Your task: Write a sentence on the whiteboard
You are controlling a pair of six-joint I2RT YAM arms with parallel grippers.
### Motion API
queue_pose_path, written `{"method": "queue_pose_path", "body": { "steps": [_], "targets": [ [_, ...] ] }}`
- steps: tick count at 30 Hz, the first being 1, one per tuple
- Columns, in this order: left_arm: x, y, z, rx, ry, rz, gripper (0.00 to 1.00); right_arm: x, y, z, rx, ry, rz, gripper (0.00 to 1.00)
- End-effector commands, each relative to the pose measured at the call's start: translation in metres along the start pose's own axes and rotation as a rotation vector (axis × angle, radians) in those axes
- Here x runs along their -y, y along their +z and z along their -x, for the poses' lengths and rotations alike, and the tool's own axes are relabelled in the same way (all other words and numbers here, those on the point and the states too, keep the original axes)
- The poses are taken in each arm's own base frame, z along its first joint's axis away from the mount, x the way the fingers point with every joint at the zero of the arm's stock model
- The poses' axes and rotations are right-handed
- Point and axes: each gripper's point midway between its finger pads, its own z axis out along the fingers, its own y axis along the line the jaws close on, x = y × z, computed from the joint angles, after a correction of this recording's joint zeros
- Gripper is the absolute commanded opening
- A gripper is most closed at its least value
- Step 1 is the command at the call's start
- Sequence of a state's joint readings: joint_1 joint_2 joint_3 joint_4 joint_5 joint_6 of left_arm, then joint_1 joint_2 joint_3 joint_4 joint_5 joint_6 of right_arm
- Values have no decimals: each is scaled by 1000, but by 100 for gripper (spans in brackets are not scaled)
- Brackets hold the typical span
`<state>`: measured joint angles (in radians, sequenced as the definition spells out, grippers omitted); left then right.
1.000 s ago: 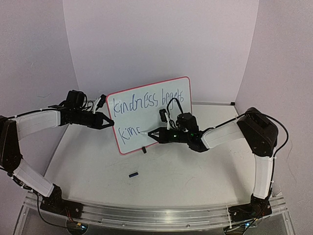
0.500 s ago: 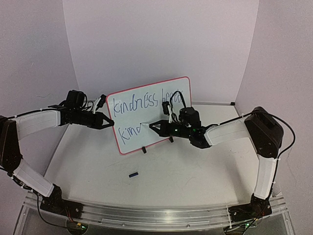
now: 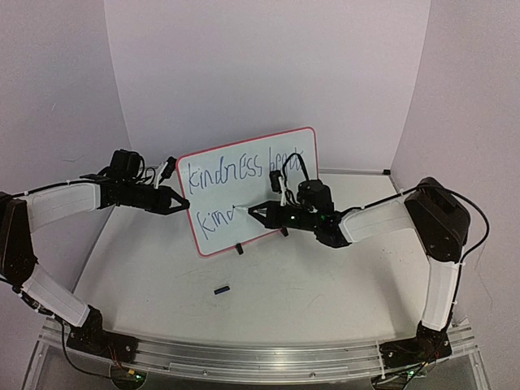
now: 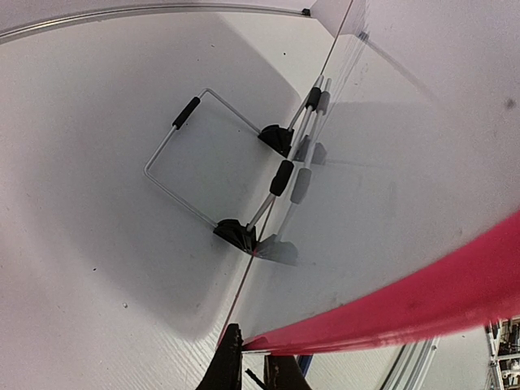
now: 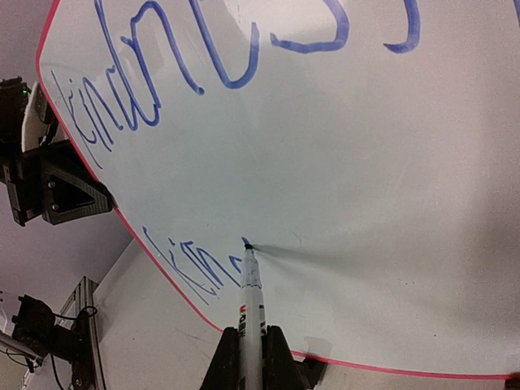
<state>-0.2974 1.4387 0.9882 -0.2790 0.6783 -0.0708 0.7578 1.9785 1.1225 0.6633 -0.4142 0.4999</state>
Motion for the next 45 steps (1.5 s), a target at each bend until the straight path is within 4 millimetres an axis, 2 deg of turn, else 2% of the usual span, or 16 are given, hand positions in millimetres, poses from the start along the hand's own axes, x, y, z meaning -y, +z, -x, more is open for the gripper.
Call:
{"method": "queue_pose_path", "body": {
  "steps": [1,8,24,34,45],
  "targets": [
    [3,-5,6,2,67,31,0,15,4,-17,-20,24,-21,0],
    [2,-4,5,-1,65,31,0,18,0,-18,-17,24,-35,0],
    [4,-4,5,-1,67,28,0,-10,-19,19,63,-26,0,0],
    [4,-3,4,-4,68,30,0,2,-7,10,43,-14,-19,0],
    [4,-3,4,-6,69,31,0,15,-5,-5,19,-8,-58,0]
  ]
}}
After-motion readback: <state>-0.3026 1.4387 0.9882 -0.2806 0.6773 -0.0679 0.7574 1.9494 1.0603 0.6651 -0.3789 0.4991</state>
